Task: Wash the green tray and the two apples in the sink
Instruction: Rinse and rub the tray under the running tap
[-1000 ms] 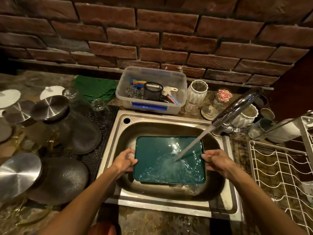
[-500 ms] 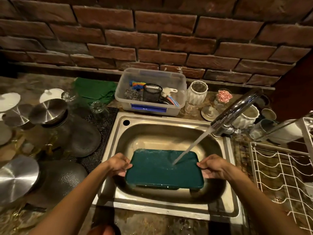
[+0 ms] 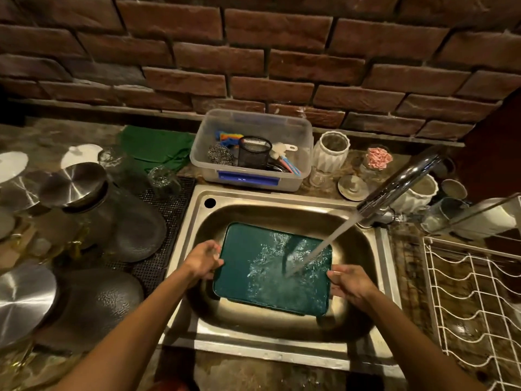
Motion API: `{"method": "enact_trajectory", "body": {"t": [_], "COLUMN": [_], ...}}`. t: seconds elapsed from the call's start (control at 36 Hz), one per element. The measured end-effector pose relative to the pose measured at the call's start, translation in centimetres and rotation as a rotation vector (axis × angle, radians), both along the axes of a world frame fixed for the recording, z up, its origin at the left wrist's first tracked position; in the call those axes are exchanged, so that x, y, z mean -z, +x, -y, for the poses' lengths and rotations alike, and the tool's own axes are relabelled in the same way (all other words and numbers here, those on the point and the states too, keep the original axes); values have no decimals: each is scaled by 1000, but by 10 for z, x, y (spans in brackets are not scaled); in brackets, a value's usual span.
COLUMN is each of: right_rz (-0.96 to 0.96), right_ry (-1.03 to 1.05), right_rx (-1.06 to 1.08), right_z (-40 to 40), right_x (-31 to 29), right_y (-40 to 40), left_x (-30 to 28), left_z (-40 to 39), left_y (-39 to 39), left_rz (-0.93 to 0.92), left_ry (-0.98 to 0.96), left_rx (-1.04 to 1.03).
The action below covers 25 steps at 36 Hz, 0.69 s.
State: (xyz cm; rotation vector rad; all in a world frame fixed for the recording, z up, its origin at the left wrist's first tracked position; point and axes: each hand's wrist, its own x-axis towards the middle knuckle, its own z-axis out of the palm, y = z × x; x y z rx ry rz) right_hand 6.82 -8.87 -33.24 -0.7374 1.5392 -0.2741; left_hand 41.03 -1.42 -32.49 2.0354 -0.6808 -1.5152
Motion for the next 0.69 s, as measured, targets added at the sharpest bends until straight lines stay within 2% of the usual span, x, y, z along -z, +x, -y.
{"method": "enact_trajectory", "body": {"t": [0.06, 0.31, 0.53, 0.69], "right_rz": [-42, -131, -131, -199], "right_ry": [-45, -71, -15, -45], "right_rx": [-26, -179, -206, -167], "right_z": [5, 22, 15, 15], "right_x": [-3, -2, 24, 53], "right_y": [-2, -11, -4, 7], "left_x": [5, 40, 60, 77], "left_z": [-4, -28, -25, -18], "left_y": [-4, -15, -10, -3], "left_rz": [54, -24, -5, 99], "left_ry": [-18, 129, 107, 91], "left_rx": [-9, -21, -93, -69]}}
